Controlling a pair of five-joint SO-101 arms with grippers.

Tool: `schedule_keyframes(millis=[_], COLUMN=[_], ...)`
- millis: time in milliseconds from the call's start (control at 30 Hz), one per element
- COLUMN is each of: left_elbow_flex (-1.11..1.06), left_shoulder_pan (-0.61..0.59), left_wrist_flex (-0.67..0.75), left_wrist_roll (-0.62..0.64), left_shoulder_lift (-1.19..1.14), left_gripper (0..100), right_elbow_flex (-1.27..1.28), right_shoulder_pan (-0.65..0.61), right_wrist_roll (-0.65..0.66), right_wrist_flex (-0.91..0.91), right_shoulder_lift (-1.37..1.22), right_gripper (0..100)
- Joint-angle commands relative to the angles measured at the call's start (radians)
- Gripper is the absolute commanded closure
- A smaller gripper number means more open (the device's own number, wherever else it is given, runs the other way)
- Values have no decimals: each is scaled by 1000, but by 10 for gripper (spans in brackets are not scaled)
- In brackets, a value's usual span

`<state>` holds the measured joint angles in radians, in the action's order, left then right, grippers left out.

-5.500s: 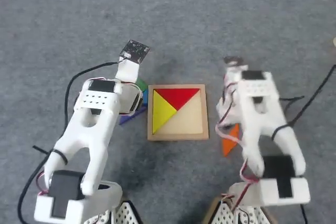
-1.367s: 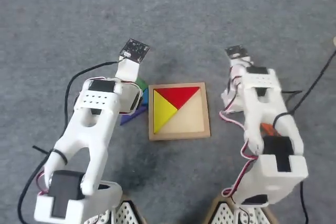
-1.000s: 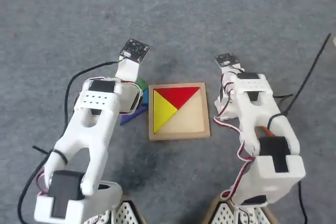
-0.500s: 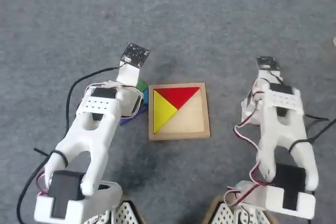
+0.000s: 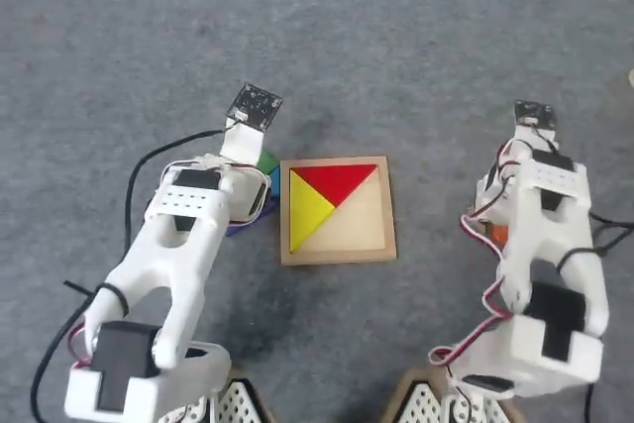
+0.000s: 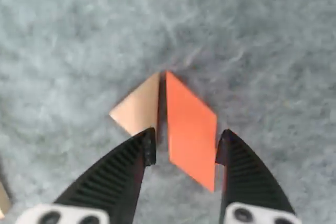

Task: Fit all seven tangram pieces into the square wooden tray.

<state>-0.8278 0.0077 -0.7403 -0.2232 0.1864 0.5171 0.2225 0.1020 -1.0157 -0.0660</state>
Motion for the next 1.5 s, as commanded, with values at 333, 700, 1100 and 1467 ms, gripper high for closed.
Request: schedule_keyframes(millis=[333,700,1100,1467], left_elbow_flex=[7,-16,-19,-21], left_shoulder_pan=[-2,-2,0,0], left_wrist_flex=[17,66,66,66], left_wrist_roll=[8,8,8,8], left_shoulder_lift=[44,44,44,44], left_gripper=[855,855,855,855], right_elbow_flex=[-126,-126,64,58], right_shoulder_pan=[18,25,59,64], right_wrist_roll=[-8,-40,-107,-109], right_wrist_flex=[-18,-18,71,79], right_shoulder_lift=[-113,-107,182,173], right_gripper=[864,916,913,777])
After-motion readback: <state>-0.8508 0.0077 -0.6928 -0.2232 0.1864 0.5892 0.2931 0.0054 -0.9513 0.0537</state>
